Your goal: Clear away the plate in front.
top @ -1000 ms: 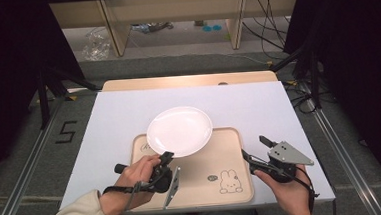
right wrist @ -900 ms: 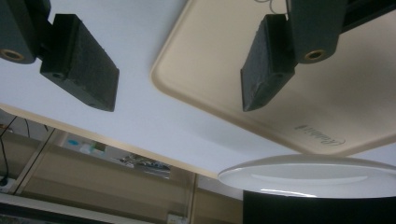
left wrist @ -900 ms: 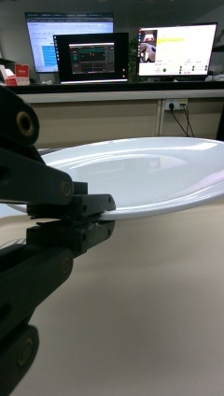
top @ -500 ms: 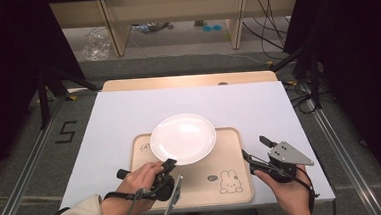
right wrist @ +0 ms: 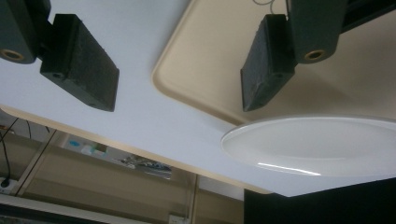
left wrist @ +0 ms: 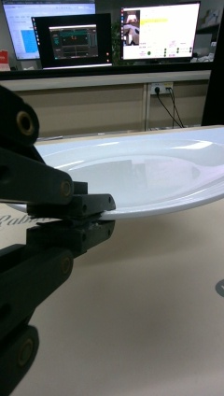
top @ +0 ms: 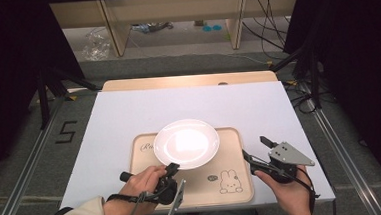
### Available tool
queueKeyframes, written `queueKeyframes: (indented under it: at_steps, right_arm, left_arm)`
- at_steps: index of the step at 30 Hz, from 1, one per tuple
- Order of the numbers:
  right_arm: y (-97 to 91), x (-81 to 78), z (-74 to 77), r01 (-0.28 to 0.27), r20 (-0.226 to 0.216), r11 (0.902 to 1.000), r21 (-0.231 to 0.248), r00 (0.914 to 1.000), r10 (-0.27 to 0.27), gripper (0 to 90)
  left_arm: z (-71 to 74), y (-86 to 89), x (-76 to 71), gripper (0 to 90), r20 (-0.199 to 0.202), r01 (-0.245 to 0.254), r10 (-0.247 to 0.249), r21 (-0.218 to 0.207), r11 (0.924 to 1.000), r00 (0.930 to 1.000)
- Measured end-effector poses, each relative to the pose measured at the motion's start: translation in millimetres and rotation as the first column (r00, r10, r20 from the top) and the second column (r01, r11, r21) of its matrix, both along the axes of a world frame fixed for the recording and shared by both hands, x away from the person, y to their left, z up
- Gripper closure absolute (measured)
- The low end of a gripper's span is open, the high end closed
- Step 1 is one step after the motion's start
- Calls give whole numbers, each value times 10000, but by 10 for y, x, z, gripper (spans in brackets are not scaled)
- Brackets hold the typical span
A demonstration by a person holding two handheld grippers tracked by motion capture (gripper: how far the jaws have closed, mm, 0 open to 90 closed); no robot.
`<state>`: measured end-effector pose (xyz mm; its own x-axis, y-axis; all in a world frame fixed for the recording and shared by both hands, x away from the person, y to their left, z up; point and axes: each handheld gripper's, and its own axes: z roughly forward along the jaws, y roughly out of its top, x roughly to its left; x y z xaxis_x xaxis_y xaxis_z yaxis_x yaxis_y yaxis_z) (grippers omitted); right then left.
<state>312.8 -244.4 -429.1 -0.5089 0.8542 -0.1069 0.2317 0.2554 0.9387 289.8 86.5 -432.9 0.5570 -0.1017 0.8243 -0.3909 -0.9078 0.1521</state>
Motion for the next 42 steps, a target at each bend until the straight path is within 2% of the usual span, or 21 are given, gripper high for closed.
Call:
queueKeyframes:
  at_steps: [8,9,10,11,17,20,22,27,31,35,36,38,42]
  right_arm:
    - [4,3,-8,19,-5,10000,29,10000,-19,290]
    - [1,7,-6,21,96,10000,-30,10000,-20,290]
    - [-1,-1,-3,-20,-17,10000,-8,10000,20,290]
    - [-2,-1,-2,-14,-15,10000,-12,10000,14,290]
    - [-1,3,-6,14,11,10000,3,10000,-14,290]
    - [-4,5,-7,18,-18,10000,16,10000,-18,290]
    - [-6,6,-8,33,-8,10000,20,10000,-33,290]
    - [-4,5,-8,17,-6,10000,20,10000,-17,290]
    - [-6,5,-8,17,-5,10000,34,10000,-17,291]
    - [-5,6,-10,-14,-23,10000,46,10000,14,291]
    - [-11,15,-10,-14,137,10000,-37,9999,14,291]
    - [-9,15,-12,-24,141,10000,-51,9999,24,291]
    - [-8,14,-15,-85,-8,10000,-28,10000,85,290]
  left_arm:
    - [-64,-14,-73,867,-298,208,-204,124,9997,9993]
    - [-74,-16,-81,867,-348,224,-219,140,9997,9992]
    - [-71,-19,-81,867,-274,291,-285,198,9994,9992]
    - [-85,-16,-89,866,-362,248,-243,140,9996,9990]
    - [-102,-16,-94,864,-445,286,-277,192,9994,9986]
    - [-118,-11,-86,863,-673,277,-265,170,9995,9974]
    - [-127,-14,-83,861,-600,379,-362,278,9989,9975]
    - [-159,-21,-90,856,-926,437,-405,328,9985,9949]
    - [-164,-24,-92,856,-835,579,-546,376,9976,9950]
    - [-169,-13,-83,858,-1107,569,-538,245,9981,9924]
    - [-170,-10,-77,858,-1222,590,-562,190,9981,9909]
    - [-166,-5,-64,857,-1418,564,-549,63,9984,9884]
    - [-172,3,-23,804,-2154,284,-330,-243,9993,9760]
